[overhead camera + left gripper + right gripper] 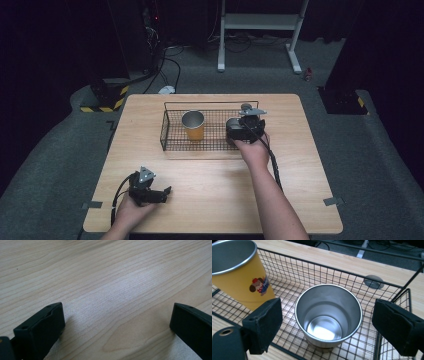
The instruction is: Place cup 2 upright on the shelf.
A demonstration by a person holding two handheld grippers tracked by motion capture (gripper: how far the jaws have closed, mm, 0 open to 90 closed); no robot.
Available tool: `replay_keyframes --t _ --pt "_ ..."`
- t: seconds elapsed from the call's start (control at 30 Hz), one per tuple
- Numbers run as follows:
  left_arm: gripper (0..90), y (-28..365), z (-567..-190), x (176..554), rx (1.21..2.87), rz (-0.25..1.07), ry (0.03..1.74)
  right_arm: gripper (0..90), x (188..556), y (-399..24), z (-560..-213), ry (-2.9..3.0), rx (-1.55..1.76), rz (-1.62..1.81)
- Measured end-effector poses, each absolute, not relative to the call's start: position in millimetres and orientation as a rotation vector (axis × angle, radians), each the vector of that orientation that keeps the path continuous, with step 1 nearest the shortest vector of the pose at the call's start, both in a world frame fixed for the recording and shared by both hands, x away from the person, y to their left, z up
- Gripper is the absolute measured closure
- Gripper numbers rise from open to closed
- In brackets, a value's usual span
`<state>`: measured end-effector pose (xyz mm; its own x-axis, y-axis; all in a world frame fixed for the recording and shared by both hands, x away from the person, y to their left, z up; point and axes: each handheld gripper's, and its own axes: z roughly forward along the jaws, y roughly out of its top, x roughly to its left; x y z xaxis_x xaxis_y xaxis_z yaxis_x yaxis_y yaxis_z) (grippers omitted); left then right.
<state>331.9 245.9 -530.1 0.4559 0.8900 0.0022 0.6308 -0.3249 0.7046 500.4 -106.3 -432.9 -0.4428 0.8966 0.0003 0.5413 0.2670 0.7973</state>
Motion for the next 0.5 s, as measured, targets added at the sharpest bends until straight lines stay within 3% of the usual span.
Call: replay_keyframes --t 0.5 --pt "0.2 245.8 -530.2 331.3 2.065 0.525 1.268 11.8 467.0 -123.6 -425.5 2.056 1.246 1.115"
